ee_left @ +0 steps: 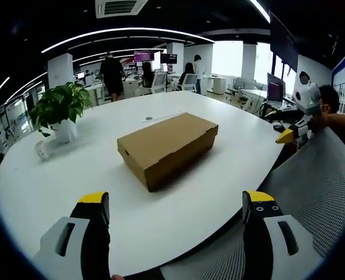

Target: Operate the shoe box by opening the lid, removing the specified soft item, and placing it in the target area until the item is outside and the box remains undamaged.

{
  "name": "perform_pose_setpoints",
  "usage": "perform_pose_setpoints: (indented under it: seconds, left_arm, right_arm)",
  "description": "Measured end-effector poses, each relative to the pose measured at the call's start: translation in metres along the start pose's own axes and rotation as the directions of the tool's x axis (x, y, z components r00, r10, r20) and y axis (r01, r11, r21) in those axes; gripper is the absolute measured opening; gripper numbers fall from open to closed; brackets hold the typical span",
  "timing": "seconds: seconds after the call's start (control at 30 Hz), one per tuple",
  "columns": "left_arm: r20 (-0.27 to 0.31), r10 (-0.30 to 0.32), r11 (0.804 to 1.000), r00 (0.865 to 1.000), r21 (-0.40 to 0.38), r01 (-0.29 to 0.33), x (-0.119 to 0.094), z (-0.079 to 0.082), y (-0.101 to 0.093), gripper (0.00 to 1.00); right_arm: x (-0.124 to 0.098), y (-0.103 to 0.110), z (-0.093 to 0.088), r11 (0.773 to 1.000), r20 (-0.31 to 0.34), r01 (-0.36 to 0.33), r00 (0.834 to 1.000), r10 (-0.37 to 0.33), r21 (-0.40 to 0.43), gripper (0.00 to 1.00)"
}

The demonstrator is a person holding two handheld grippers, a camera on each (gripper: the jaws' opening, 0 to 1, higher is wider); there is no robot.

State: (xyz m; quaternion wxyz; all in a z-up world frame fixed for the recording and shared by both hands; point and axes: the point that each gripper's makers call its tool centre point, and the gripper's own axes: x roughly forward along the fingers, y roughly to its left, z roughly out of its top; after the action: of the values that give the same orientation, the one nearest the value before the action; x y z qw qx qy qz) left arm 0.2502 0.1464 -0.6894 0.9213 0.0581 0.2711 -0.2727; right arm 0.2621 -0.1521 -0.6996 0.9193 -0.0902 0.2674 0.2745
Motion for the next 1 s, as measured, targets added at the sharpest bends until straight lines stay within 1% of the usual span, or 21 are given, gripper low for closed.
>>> perform_pose_setpoints:
  seconds: [0.2,0.33,0.43,0.8,1.0]
  left_arm:
    - [0.005,0.002,1.000,1.000,-0.011,-0.002,-0.0004,0.0004,0.0002,0.99]
    - [-0.011,-0.002,1.000,1.000,-0.005,0.002,0.0005,-0.0021,-0.0013,1.00]
    - [-0.003,0.001,1.000,1.000,-0.016,-0.001,0.0000,-0.0009,-0.0004,1.00]
    - [0.003,-0.010,0.999,1.000,-0.040,0.010,0.0006,0.0012,-0.0021,1.00]
    - [0.007,-0.004,0.999,1.000,-0.035,0.005,0.0000,0.0030,-0.0017,1.00]
  right_arm:
    - [-0.0005,-0.0003,-0.0003,1.000,0.002,0.000,1.000,0.000,0.008,0.93]
    - [-0.0012,-0.0025,-0.0004,1.000,0.001,0.009,1.000,-0.009,0.015,0.93]
    - [-0.0012,-0.0034,0.0006,1.000,0.006,0.011,1.000,-0.011,0.021,0.93]
    - [-0.0015,-0.0046,0.0030,1.000,0.004,0.020,1.000,-0.020,0.000,0.94]
    - [-0.0012,-0.0041,0.0035,1.000,0.002,0.017,1.000,-0.017,-0.002,0.94]
